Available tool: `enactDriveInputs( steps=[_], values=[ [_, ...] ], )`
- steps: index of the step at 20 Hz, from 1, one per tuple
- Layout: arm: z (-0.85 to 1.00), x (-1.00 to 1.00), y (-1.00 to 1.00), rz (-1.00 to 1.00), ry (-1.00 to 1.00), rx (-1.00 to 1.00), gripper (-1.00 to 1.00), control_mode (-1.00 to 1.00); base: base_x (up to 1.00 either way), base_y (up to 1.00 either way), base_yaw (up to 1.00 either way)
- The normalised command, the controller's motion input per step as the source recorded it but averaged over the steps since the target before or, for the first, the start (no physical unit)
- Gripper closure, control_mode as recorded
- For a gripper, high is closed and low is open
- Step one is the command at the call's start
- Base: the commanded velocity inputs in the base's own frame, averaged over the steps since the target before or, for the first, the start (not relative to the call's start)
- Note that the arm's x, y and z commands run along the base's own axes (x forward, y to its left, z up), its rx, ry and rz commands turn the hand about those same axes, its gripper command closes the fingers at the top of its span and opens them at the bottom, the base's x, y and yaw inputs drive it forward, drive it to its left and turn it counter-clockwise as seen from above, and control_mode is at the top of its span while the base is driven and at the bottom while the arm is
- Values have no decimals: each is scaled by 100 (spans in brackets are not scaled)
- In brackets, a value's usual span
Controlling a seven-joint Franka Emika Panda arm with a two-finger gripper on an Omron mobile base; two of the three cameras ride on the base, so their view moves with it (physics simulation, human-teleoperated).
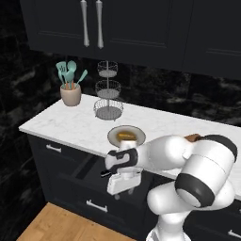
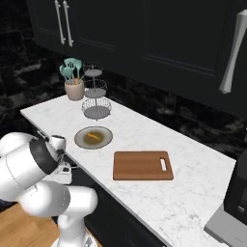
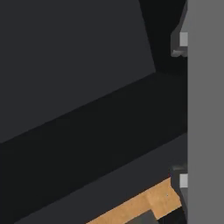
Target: Pick up the knife from the drawer and place it on the cutting board. Then place the meat from the plate to the cutting board.
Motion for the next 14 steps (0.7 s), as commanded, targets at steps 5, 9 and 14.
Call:
enactDriveInputs(
  steps=[5, 9, 14],
  values=[
    [-40, -72, 84, 0, 5, 0, -100, -100, 0, 0, 0],
    [-9, -100, 88, 2, 1, 0, -100, -100, 0, 0, 0],
    [65, -15, 45, 8, -22, 0, -100, -100, 0, 0, 0]
  ],
)
